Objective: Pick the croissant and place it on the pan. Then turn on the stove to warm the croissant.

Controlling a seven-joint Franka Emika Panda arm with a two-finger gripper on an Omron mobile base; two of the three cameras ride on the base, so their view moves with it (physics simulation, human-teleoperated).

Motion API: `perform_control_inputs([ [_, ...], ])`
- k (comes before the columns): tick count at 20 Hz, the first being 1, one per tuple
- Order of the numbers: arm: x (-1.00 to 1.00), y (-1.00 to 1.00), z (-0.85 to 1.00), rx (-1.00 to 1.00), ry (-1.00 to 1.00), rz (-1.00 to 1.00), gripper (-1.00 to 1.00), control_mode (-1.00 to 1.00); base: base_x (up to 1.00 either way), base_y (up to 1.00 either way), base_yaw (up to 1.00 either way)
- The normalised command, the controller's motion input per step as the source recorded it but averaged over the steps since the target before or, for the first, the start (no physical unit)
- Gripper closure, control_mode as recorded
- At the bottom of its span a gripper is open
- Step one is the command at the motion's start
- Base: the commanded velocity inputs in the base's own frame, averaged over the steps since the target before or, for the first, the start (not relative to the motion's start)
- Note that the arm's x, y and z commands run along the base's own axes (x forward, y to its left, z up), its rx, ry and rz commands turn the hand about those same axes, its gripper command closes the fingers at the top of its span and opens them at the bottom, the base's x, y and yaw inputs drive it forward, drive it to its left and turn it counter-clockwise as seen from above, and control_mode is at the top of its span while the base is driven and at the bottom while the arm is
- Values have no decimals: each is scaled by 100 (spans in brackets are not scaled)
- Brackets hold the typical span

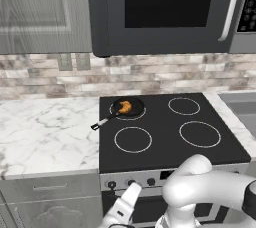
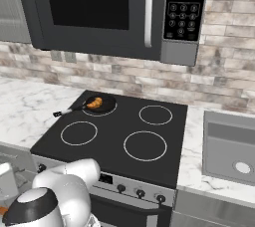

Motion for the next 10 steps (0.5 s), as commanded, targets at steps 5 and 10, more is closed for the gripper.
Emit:
perform_control_inputs([
  [5, 16, 0, -8, 0, 0, 0, -100, -100, 0, 0, 0],
  [10, 18, 0, -13, -1, 0, 0, -100, -100, 0, 0, 0],
])
